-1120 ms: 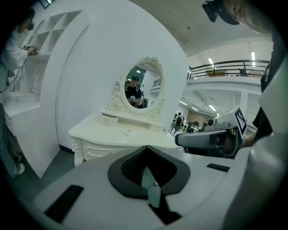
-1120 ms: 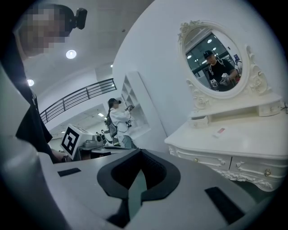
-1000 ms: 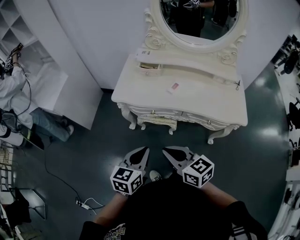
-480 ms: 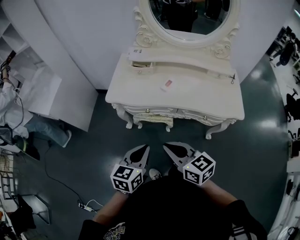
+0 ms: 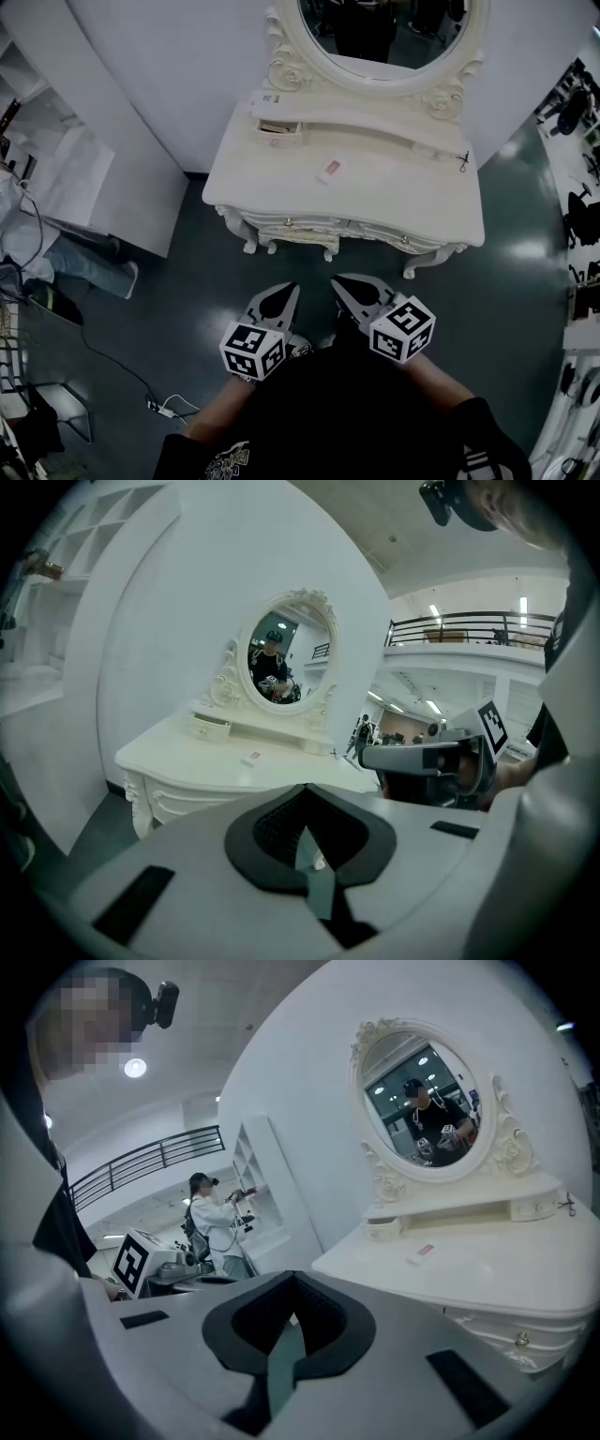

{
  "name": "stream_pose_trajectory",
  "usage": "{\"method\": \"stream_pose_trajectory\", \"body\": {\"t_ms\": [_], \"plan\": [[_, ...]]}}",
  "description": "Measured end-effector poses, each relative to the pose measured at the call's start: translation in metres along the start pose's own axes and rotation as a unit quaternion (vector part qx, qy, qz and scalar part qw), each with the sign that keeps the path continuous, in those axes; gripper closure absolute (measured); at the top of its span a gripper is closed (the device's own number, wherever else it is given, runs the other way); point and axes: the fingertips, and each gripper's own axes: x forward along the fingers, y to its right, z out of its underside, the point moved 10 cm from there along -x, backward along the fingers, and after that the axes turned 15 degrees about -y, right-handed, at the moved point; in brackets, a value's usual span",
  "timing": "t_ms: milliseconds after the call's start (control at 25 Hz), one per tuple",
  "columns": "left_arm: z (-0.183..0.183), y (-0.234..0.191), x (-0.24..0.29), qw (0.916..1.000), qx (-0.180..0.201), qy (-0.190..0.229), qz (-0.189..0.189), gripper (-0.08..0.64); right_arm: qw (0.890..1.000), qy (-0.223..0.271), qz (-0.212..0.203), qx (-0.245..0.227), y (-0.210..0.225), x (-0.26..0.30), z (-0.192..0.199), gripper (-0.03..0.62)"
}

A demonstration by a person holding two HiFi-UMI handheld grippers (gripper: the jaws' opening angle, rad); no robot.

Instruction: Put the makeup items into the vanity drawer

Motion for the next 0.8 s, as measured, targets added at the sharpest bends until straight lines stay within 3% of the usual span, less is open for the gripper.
{"method": "stream_pose_trajectory", "body": {"t_ms": [800], "plan": [[-0.05,-0.018,0.066,0.999,-0.036,0.016,-0.02,0.56,0.999,-0.03,-0.025,-0.025,0.09,0.026,-0.061,0.563]]}}
